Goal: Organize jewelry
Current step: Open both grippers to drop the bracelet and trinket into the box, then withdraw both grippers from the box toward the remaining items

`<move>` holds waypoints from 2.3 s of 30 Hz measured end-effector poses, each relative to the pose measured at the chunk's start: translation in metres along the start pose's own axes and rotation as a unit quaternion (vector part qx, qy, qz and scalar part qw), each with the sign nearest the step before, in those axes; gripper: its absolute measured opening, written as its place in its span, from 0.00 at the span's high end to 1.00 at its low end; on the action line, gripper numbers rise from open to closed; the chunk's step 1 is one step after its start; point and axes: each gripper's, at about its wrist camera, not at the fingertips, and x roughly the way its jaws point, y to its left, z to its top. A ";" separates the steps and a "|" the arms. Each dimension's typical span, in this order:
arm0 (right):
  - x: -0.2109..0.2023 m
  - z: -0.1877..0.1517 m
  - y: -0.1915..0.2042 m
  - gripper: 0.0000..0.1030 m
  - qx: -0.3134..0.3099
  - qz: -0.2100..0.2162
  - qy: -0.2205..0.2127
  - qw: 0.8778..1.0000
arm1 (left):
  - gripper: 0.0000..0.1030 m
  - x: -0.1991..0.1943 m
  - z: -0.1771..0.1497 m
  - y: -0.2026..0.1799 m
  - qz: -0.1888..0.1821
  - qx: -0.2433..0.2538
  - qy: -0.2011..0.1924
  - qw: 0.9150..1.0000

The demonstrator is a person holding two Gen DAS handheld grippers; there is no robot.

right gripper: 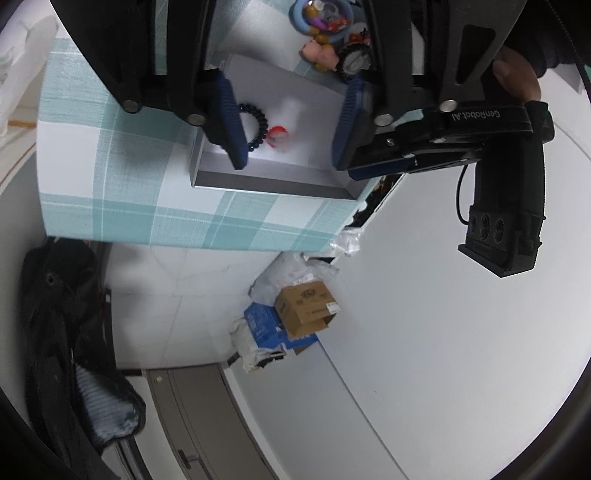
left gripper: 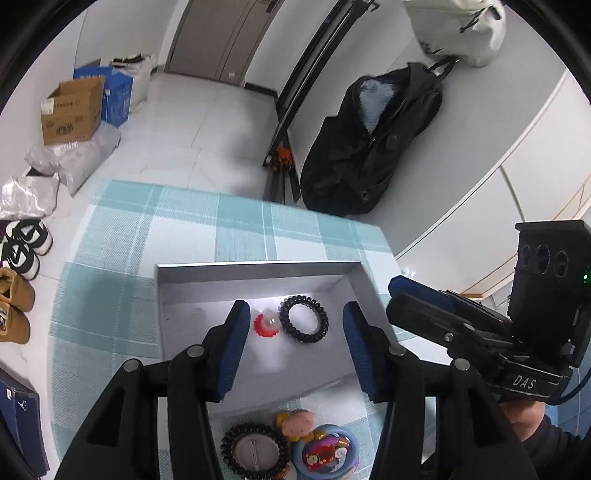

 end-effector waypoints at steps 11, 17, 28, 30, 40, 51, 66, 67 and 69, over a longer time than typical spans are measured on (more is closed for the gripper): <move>-0.027 -0.010 0.017 0.25 -0.021 -0.023 -0.024 0.999 | 0.54 -0.029 -0.020 0.007 0.042 -0.009 -0.040 0.998; -0.040 -0.020 0.028 0.17 -0.029 -0.032 -0.029 0.999 | 0.29 -0.042 -0.036 0.009 0.057 -0.023 -0.045 0.997; -0.042 -0.047 0.040 0.07 -0.045 -0.060 -0.006 0.997 | 0.28 -0.032 -0.068 -0.003 0.099 0.049 0.003 0.994; -0.042 -0.050 0.039 0.06 -0.045 -0.062 0.001 0.997 | 0.28 -0.027 -0.073 -0.005 0.101 0.061 0.015 0.993; -0.040 -0.063 0.030 0.05 -0.034 -0.075 0.027 0.996 | 0.28 -0.002 -0.081 0.003 0.109 0.050 0.080 0.989; -0.042 -0.064 0.027 0.05 -0.023 -0.057 0.036 0.997 | 0.28 0.016 -0.076 0.011 0.101 0.032 0.116 0.988; -0.040 -0.065 0.024 0.05 -0.014 -0.057 0.042 0.997 | 0.44 0.023 -0.079 -0.001 0.132 0.083 0.111 0.982; -0.040 -0.065 0.023 0.05 -0.014 -0.057 0.041 0.997 | 0.54 0.022 -0.078 0.000 0.129 0.079 0.110 0.982; -0.039 -0.065 0.023 0.05 -0.012 -0.058 0.043 0.997 | 0.55 0.020 -0.077 0.003 0.125 0.073 0.111 0.983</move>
